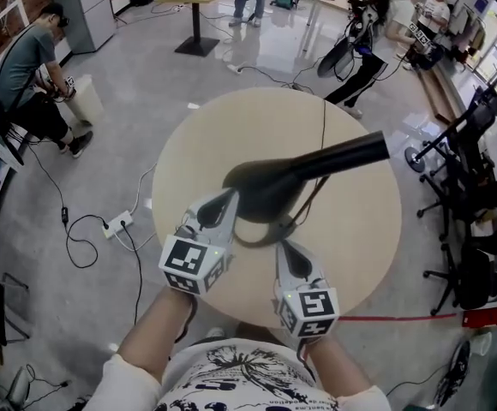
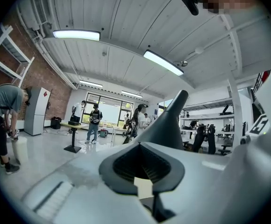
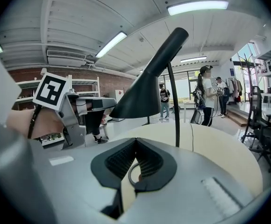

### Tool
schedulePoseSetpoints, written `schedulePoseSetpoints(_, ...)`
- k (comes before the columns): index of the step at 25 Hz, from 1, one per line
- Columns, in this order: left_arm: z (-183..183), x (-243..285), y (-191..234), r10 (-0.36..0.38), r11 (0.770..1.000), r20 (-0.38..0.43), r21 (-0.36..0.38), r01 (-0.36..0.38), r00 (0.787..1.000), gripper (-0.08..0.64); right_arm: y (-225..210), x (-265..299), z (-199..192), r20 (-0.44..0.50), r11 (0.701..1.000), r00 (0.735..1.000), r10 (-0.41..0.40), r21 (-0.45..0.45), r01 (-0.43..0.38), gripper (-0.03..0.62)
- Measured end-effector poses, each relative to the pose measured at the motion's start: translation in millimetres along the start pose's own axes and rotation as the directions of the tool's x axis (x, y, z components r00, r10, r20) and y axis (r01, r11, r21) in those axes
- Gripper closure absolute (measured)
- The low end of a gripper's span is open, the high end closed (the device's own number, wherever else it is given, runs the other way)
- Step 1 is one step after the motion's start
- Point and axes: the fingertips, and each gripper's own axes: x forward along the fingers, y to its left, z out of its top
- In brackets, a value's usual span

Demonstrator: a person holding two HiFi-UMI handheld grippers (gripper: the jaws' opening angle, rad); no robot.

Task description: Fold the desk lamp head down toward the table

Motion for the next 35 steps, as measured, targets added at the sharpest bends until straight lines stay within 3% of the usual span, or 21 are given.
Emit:
schedulePoseSetpoints(10, -20, 9, -12, -0.025, 0.999, -0.037, -0.039, 0.023, 0.999, 0.569, -8, -10, -3, -0.004, 0.998, 0.999, -0.054, -0.022, 0.053, 0.583)
schedulePoseSetpoints(17, -17, 8, -13, -0.027, 0.998, -0.038, 0.053, 0.029, 0.999, 0.559, -12, -12, -12, -0.024, 0.997, 0.997, -0.076, -0.026, 0.075, 0.583)
schedulePoseSetpoints(23, 11, -23, -34, -0.033, 0.991, 0.038, 0.131, 0.028, 0.999, 0.558, -12, -31, 3, 0.027, 0.993, 0.995, -0.099, -0.059, 0.101, 0.583)
schedulePoseSetpoints(25, 17, -39, -45, -0.042, 0.993, 0.062, 0.116, 0.035, 0.997, 0.558, -9, -40, 11, 0.064, 0.989, 0.992, -0.113, -0.085, 0.118, 0.583)
schedulePoseSetpoints(30, -6, -90, -58, -0.056, 0.997, 0.014, 0.054, 0.055, 0.998, 0.557, 16, -63, 21, 0.156, 0.975, 0.979, -0.132, -0.156, 0.157, 0.583)
schedulePoseSetpoints(35, -35, -138, -74, -0.088, 0.995, -0.043, 0.036, 0.089, 0.995, 0.558, 44, -90, 15, 0.164, 0.971, 0.975, -0.150, -0.163, 0.177, 0.583)
